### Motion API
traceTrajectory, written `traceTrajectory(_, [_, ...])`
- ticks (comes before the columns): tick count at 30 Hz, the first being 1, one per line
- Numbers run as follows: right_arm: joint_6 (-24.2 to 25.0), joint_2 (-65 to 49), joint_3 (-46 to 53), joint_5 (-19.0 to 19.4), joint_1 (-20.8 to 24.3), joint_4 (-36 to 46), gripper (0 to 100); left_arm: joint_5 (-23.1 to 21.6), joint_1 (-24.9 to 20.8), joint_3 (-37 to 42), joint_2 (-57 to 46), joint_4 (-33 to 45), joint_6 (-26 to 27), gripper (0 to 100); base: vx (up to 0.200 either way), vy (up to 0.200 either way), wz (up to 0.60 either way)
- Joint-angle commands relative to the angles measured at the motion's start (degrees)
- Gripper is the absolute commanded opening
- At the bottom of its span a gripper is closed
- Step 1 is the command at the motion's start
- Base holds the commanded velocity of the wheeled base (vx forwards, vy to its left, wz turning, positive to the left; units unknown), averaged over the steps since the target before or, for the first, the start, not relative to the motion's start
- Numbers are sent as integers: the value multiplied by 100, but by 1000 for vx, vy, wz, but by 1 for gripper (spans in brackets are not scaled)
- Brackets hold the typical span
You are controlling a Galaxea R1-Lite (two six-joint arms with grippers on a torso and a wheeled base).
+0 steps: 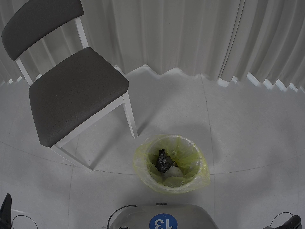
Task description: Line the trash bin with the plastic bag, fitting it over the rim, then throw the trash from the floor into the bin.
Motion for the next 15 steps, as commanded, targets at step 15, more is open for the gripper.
traceTrajectory(15, [290, -275, 54, 27, -131, -2, 100, -159, 274, 483, -614, -193, -162, 100, 0, 0, 0])
